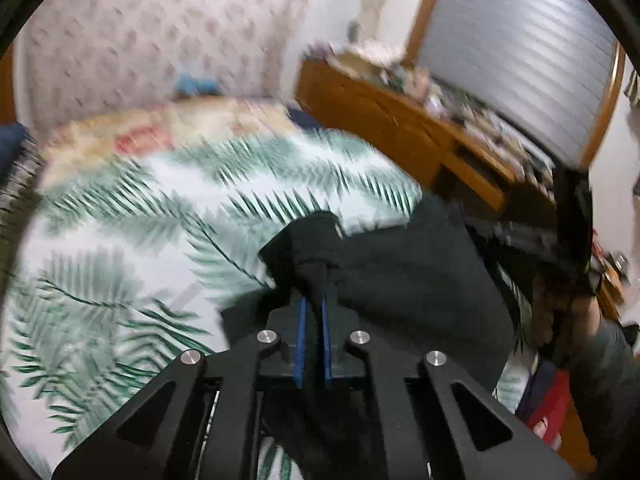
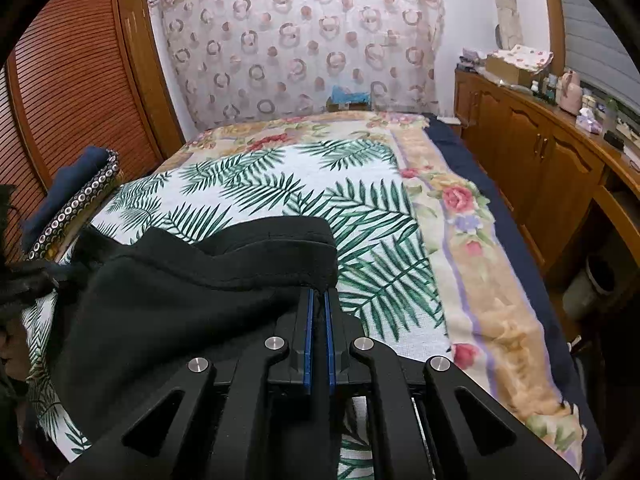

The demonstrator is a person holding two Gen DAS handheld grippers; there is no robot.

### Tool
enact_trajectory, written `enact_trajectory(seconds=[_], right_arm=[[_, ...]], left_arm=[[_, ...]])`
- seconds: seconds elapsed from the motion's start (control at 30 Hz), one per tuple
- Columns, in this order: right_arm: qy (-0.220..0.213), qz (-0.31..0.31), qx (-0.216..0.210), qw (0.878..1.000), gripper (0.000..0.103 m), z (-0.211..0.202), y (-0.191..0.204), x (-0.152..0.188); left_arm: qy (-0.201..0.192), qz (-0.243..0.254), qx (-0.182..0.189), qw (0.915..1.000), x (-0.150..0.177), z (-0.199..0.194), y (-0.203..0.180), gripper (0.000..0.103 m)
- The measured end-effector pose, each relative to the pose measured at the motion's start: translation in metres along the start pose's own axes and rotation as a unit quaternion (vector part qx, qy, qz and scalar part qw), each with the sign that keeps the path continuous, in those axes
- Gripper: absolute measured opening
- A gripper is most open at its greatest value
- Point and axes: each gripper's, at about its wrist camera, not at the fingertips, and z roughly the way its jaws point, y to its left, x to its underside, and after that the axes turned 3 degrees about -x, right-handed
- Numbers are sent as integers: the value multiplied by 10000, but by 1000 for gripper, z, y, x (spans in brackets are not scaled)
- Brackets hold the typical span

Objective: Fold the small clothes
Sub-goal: 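Grasp the folded black shirt with both tools at its edge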

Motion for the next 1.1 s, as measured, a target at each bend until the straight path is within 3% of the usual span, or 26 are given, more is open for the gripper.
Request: enact_trajectory(seconds=[0.07, 0.27, 0.33, 0.37, 0.4, 0.43, 0.5, 0.57, 0.87, 1.1], right_arm=[[-23, 50, -12, 10000, 4, -1, -2, 1], [-157, 223, 12, 9996, 5, -10, -8, 2], [-187, 331, -47, 9993, 14, -16, -13, 2], [-208, 356, -56, 9991, 18, -19, -15, 3], [-240, 367, -87, 9990, 30, -23, -16, 4], [-259, 364, -120, 9989, 48, -26, -16, 5], [-246, 350, -215, 9989, 63, -28, -15, 9], [-108, 295, -299, 9991, 64, -23, -12, 13], [582, 61, -276, 9979, 64, 20, 3, 14], [601, -56, -245, 9979, 62, 28, 5, 9]], left_arm=[[-205, -110, -311, 9992, -3, -10, 4, 8], [48, -27, -548, 9985, 0, -4, 13, 12], [62, -46, -669, 9977, 3, -5, 17, 18], [45, -54, -671, 9977, 5, -8, 18, 28], [2, -70, -649, 9979, 7, -10, 21, 34], [-31, -94, -633, 9979, 8, -11, 21, 47], [13, -141, -495, 9987, 11, -12, 25, 55], [191, -127, -419, 9989, 12, -3, 26, 60], [587, -249, -380, 9972, 26, 23, 26, 61], [716, -400, -297, 9962, 27, 29, 32, 66]])
